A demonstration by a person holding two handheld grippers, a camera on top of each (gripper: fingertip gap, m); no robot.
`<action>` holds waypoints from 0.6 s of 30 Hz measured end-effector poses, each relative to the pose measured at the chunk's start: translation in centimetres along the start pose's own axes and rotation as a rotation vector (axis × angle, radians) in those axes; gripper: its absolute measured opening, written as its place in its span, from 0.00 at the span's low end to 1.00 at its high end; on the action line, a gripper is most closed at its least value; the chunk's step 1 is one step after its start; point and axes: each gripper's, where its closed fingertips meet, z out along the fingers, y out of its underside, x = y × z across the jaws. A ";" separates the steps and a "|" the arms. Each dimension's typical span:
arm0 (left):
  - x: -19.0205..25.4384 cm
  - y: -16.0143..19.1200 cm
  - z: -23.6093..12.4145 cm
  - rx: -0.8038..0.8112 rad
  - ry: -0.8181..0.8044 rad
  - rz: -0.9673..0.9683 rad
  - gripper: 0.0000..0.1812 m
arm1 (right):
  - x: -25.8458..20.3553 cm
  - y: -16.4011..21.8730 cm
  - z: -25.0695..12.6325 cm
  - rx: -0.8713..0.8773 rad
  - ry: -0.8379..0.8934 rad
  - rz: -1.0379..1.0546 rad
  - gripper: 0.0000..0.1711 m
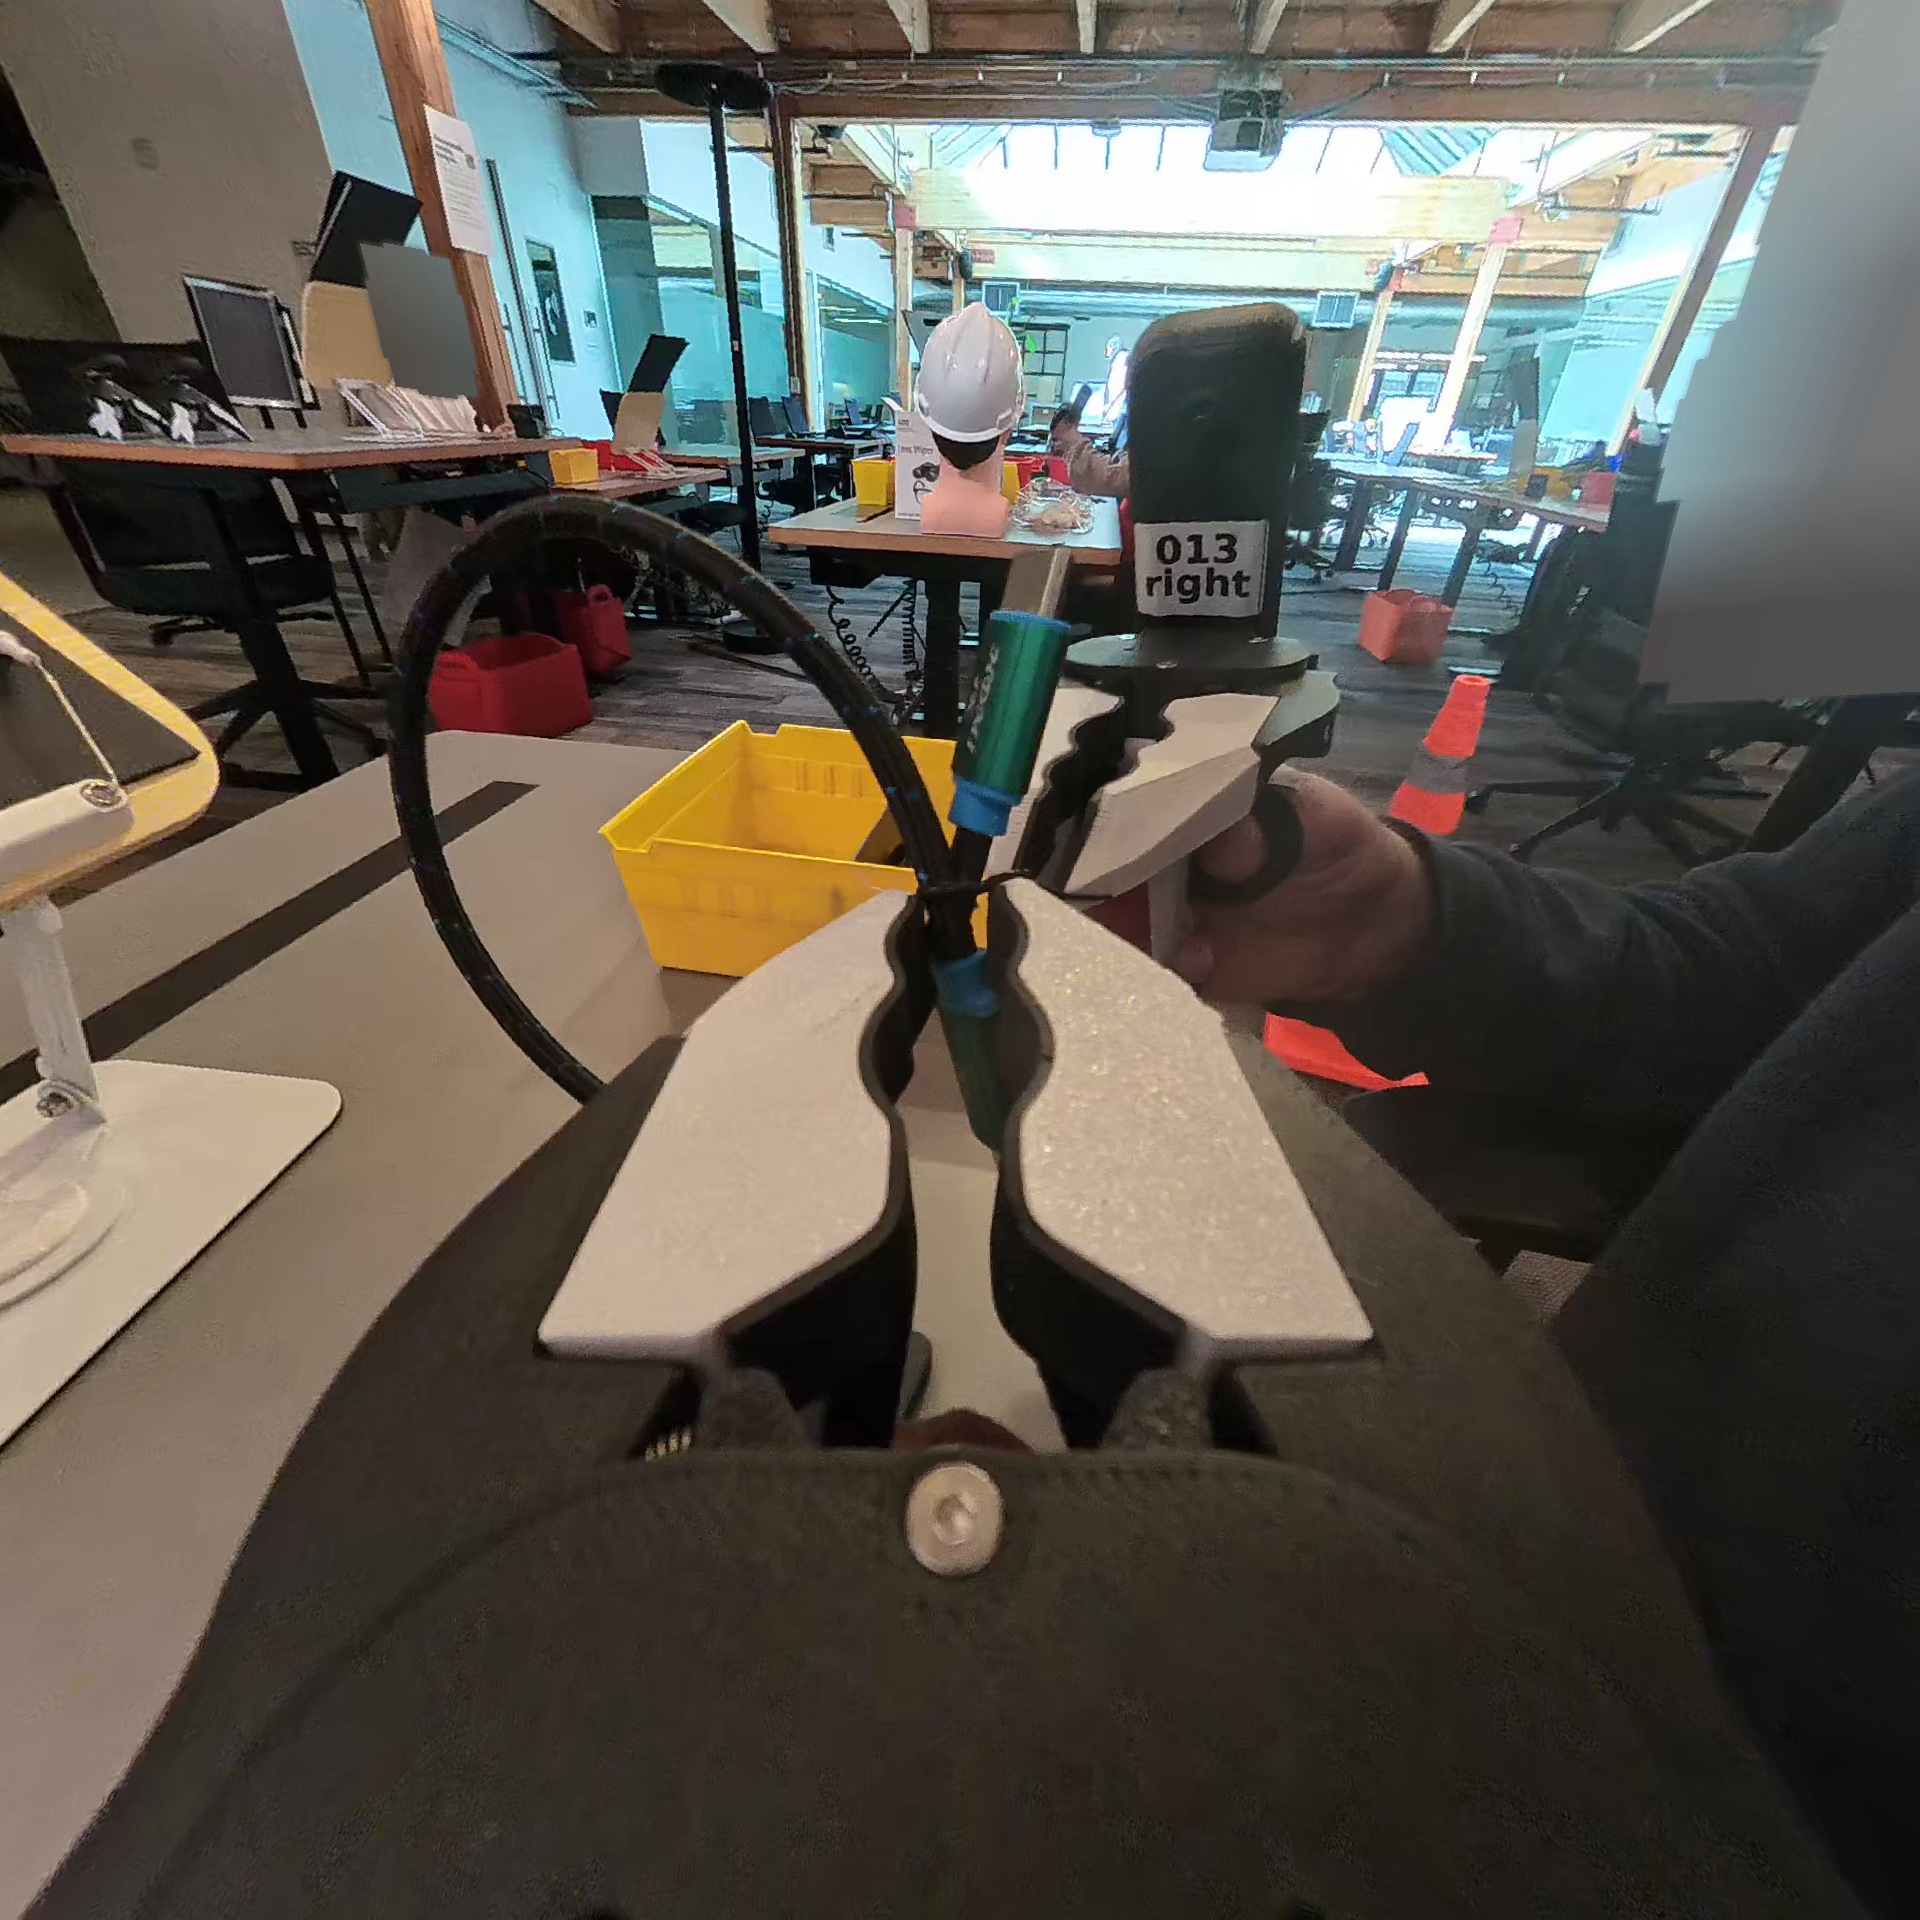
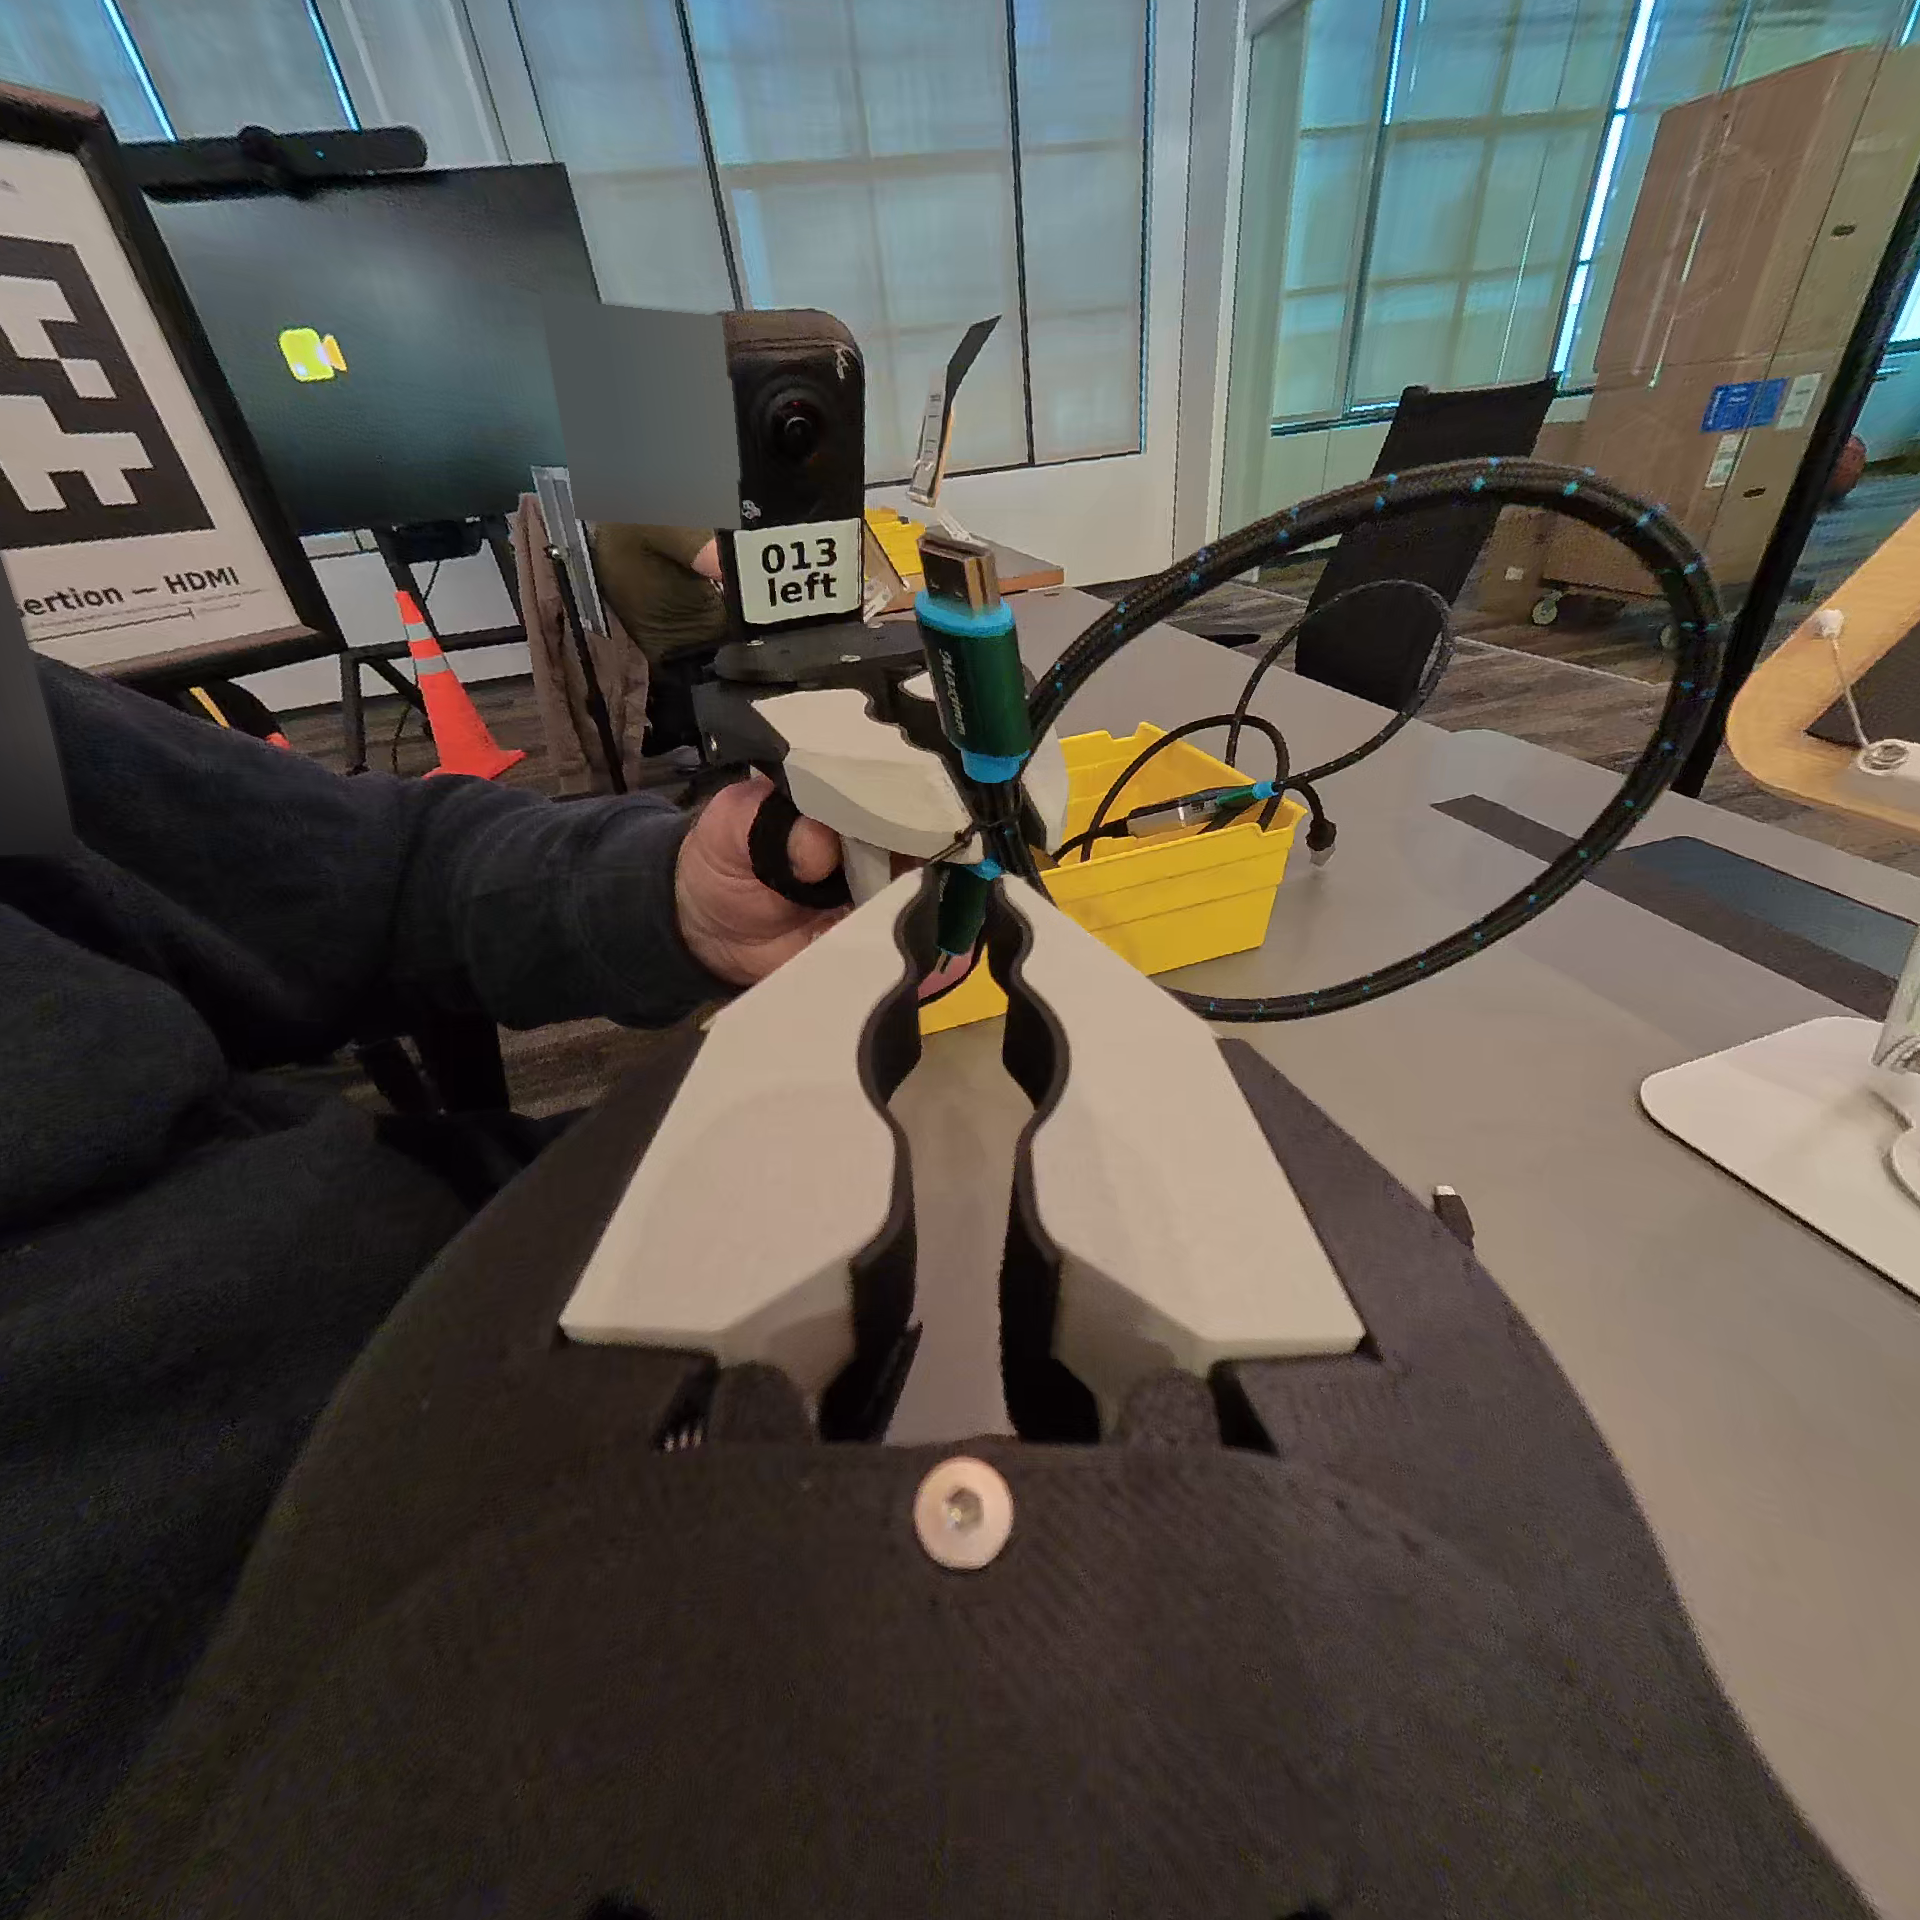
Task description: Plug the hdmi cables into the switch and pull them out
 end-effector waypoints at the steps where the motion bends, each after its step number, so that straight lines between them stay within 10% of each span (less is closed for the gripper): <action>1: 0.0 0.0 0.0 0.000 -0.004 0.009 0.06 | -0.1 -0.1 0.0 0.002 -0.004 0.001 0.04; 18: 0.5 -0.7 0.1 -0.014 -0.072 0.139 0.06 | -0.1 -1.7 -1.1 0.124 -0.044 0.080 0.13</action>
